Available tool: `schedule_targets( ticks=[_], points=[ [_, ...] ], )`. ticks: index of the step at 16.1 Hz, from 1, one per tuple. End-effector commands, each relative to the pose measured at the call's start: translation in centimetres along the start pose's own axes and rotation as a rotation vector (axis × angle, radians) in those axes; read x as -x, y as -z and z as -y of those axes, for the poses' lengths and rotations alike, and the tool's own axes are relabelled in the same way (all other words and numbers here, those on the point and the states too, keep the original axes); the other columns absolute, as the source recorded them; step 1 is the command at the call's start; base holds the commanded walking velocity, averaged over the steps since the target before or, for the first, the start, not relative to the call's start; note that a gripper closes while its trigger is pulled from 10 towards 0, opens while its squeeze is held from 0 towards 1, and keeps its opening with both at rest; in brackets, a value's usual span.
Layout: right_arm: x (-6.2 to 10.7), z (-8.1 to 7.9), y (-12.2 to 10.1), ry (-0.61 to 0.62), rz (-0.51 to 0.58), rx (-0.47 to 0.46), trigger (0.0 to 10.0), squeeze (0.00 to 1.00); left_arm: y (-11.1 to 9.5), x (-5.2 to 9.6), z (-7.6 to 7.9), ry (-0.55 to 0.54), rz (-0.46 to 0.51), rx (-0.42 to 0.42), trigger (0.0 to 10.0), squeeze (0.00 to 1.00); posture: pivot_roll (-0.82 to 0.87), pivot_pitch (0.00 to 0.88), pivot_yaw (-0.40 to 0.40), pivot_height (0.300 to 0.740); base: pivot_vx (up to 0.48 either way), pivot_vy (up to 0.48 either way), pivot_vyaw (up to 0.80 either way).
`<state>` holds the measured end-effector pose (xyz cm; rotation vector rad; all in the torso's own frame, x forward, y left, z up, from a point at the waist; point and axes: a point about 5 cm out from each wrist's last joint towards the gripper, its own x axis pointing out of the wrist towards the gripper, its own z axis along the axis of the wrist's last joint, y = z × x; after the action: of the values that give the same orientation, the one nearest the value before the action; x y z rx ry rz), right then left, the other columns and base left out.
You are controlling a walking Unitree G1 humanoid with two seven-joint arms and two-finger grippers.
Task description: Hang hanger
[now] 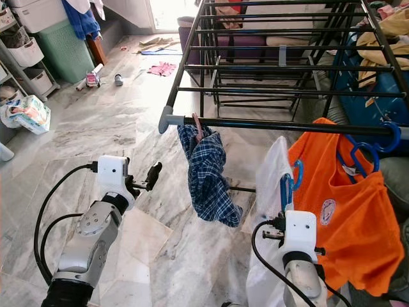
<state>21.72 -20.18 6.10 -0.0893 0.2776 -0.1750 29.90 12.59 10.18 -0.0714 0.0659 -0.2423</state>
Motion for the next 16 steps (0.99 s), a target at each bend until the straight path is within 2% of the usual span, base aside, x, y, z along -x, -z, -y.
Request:
schedule_targets(
  ticks=[1,3,9,11,12,16],
  points=[
    [-0.1,-0.3,-1.8,-0.016,0.074,-0.009,10.0,0.00,-0.1,0.3,-0.3,-0.012,0.001,-0.010,10.0,0.00,-0.09,0.080,0.072,0.740,0.000,0.000,0.00],
    [-0.5,0.0,-2.0,-0.021,0.051,-0.018,10.0,0.00,0.0,0.4,-0.5,-0.018,-0.005,-0.015,10.0,0.00,-0.09,0.078,0.067,0.740,-0.276,0.000,0.00],
    [-0.9,-1.2,-2.7,-0.102,0.063,-0.041,10.0,0.00,0.1,0.3,-0.3,-0.016,-0.008,-0.011,10.0,0.00,-0.09,0.071,0.059,0.740,-0.348,0.000,0.00],
    [-1.2,-1.0,-2.7,-0.066,0.069,0.004,10.0,0.00,0.1,0.2,-0.3,-0.016,-0.006,-0.010,10.0,0.00,-0.09,0.065,0.059,0.740,-0.362,0.000,0.00],
    [-1.5,-0.8,-2.6,-0.033,0.065,0.055,10.0,0.00,0.1,0.1,-0.3,-0.016,-0.004,-0.010,10.0,0.00,-0.10,0.061,0.059,0.740,-0.364,0.000,0.00],
    [-1.7,-0.5,-2.3,-0.081,0.031,0.030,10.0,0.00,-0.1,-0.1,-0.2,-0.016,0.001,-0.007,10.0,0.00,-0.10,0.064,0.055,0.740,-0.361,0.000,0.00]
  ],
)
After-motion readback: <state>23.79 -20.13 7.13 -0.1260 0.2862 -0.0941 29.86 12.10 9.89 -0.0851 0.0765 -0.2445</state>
